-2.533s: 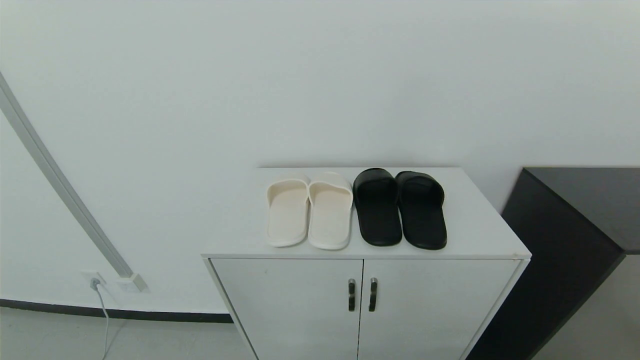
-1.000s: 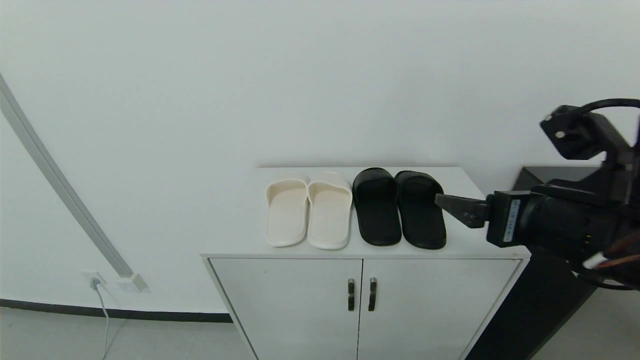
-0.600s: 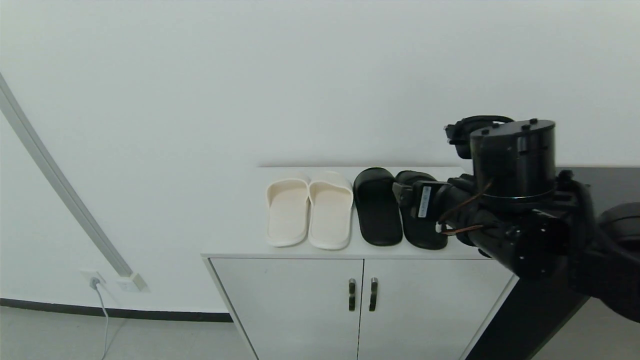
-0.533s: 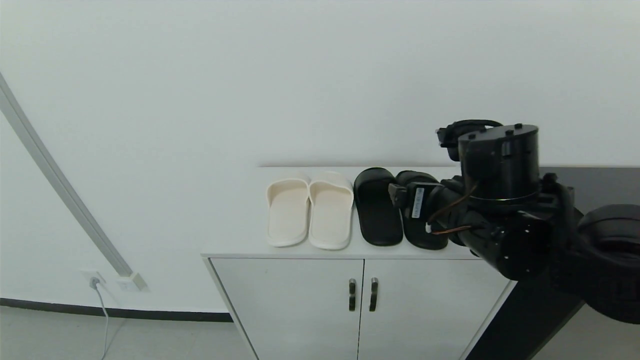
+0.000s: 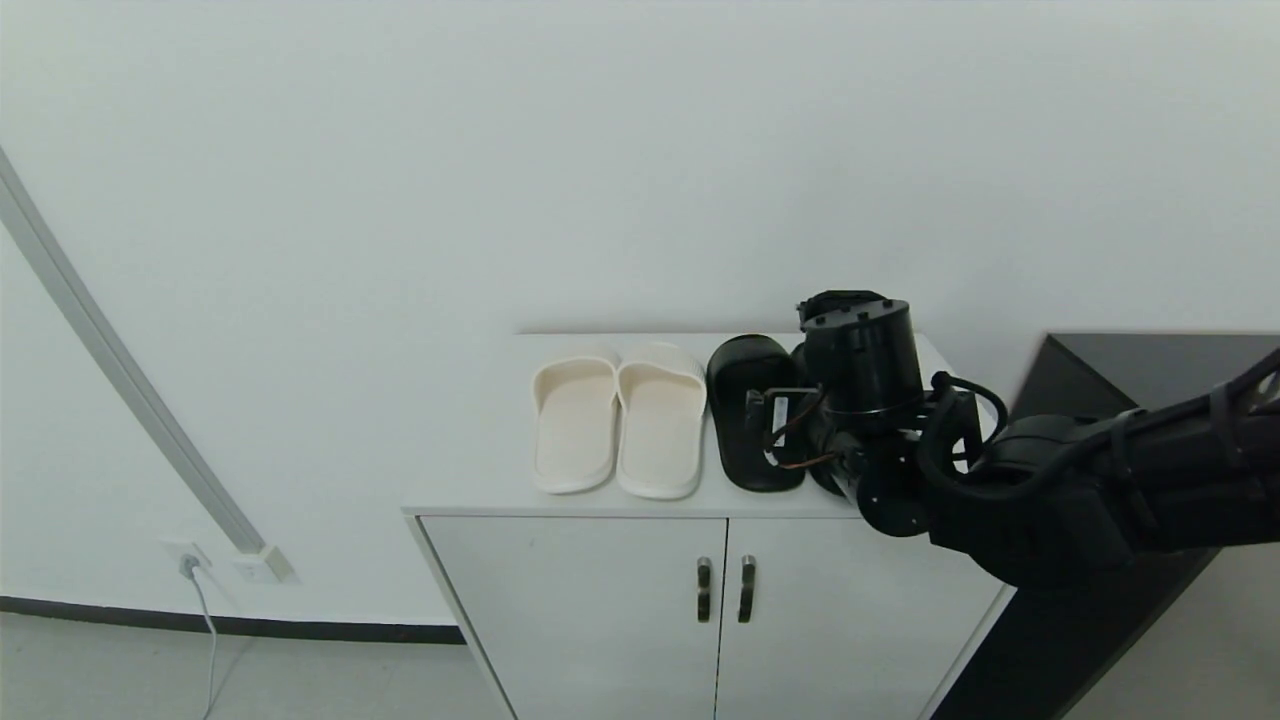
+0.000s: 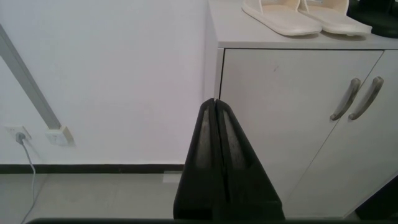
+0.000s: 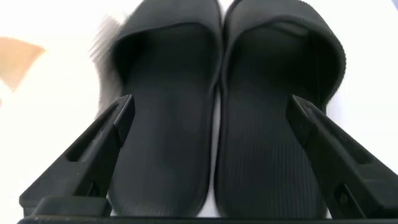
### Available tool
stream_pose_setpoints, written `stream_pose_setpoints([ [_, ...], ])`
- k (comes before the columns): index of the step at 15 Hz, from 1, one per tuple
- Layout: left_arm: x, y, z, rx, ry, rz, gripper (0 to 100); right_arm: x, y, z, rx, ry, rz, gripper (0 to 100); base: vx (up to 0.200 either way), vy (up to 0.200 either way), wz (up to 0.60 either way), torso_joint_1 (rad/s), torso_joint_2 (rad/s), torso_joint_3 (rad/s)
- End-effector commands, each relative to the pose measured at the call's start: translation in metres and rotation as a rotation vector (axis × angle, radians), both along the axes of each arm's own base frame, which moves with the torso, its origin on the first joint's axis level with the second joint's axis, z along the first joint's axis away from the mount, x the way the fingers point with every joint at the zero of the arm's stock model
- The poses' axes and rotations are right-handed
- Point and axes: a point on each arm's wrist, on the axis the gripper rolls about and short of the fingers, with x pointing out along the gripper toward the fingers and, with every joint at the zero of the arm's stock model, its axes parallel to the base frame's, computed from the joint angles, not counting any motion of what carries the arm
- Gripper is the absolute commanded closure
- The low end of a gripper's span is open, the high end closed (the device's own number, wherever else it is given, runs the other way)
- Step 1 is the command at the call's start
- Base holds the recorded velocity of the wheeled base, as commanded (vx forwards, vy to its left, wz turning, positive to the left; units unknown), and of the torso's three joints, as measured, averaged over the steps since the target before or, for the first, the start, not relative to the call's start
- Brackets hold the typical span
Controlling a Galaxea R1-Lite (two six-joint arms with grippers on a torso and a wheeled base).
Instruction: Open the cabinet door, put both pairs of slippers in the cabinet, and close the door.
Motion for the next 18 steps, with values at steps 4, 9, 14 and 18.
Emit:
stream_pose_setpoints([
  [4,0.0,0.0,0.0,0.0,0.0,0.002,100,0.033,-0.001,-0.014,-0.03,0.007,-0.051,0,0.0,0.0,0.0,0.0,0.0,0.0],
  [9,0.0,0.0,0.0,0.0,0.0,0.001,100,0.066,0.001,-0.02,-0.046,-0.014,-0.087,0,0.0,0.0,0.0,0.0,0.0,0.0],
  [14,0.0,0.0,0.0,-0.002,0.0,0.001,100,0.088,0.006,-0.025,-0.04,-0.034,-0.1,0,0.0,0.0,0.0,0.0,0.0,0.0],
  [18,0.0,0.0,0.0,-0.002,-0.002,0.001,100,0.102,0.004,-0.028,-0.032,-0.043,-0.119,0,0.0,0.0,0.0,0.0,0.0,0.0],
])
